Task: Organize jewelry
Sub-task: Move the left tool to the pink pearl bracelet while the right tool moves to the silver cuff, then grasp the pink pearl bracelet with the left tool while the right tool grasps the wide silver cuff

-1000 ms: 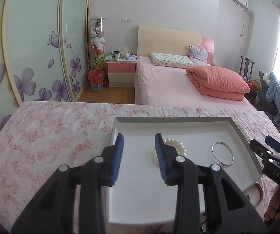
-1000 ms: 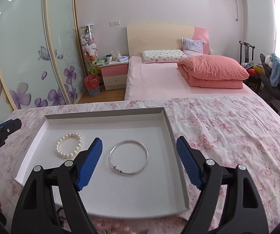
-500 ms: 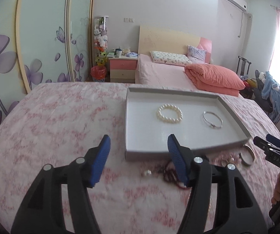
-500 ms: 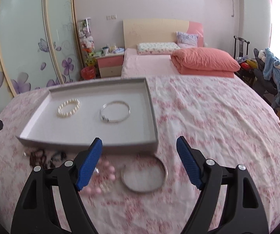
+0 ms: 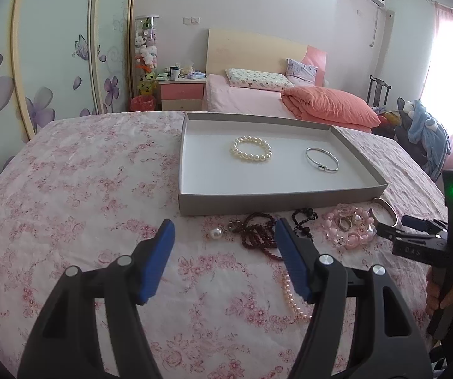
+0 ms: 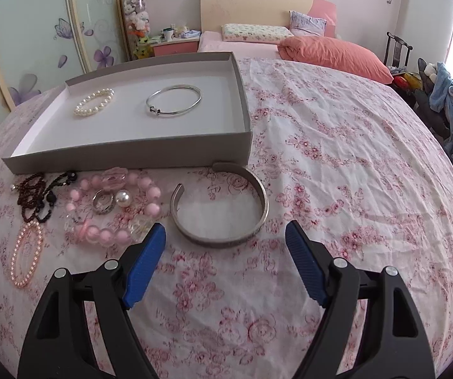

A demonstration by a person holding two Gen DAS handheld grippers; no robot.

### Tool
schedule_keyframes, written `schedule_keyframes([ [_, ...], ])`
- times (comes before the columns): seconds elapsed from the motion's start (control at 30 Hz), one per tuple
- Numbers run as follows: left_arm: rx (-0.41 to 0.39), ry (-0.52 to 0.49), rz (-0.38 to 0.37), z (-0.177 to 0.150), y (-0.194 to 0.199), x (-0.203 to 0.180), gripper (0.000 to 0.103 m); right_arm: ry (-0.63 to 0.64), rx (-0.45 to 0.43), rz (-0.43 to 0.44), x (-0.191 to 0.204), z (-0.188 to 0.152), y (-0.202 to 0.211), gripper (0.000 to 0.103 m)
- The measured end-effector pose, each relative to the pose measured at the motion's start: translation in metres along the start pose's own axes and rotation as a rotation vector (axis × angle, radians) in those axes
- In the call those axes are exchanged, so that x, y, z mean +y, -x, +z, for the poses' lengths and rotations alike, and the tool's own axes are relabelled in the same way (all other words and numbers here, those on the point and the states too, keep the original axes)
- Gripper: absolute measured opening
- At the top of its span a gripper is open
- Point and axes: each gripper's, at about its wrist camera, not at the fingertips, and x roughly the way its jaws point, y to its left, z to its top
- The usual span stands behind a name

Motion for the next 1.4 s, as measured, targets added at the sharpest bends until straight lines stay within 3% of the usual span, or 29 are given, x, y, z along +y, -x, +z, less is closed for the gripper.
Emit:
schedule_keyframes([
  [0.2, 0.022, -0.02, -0.017, -0.004, -0.001, -0.007, 0.065, -0.009, 0.005, 0.001, -0.002, 0.014, -0.011, 0.078],
  [0.27, 0.032, -0.028, -0.025, -0.005, -0.003, -0.009, 0.065, -0.012, -0.004, 0.01, -0.002, 0.014, -0.009, 0.068],
  [0.57, 0.087, -0.086, -0.073, -0.019, -0.011, -0.025, 0.063, -0.061, 0.001, -0.017, 0.002, -0.018, 0.015, 0.067],
  [0.83, 0.208, -0.171, -0.087, -0.037, -0.037, -0.054, 0.037, -0.049, -0.004, -0.006, 0.011, -0.034, 0.028, 0.067],
  [0.97, 0.222, -0.19, -0.065, -0.04, -0.044, -0.062, 0.027, -0.046, -0.003, -0.003, 0.013, -0.033, 0.028, 0.067],
  [1.03, 0.216, -0.201, -0.049, -0.042, -0.045, -0.064, 0.011, -0.046, -0.002, 0.002, 0.014, -0.033, 0.028, 0.067],
  [1.07, 0.214, -0.205, -0.042, -0.042, -0.045, -0.065, 0.009, -0.044, -0.002, 0.005, 0.015, -0.033, 0.028, 0.067],
  [1.4, 0.222, -0.15, 0.002, -0.039, -0.041, -0.037, 0.01, -0.028, -0.004, 0.011, 0.022, -0.034, 0.028, 0.068],
])
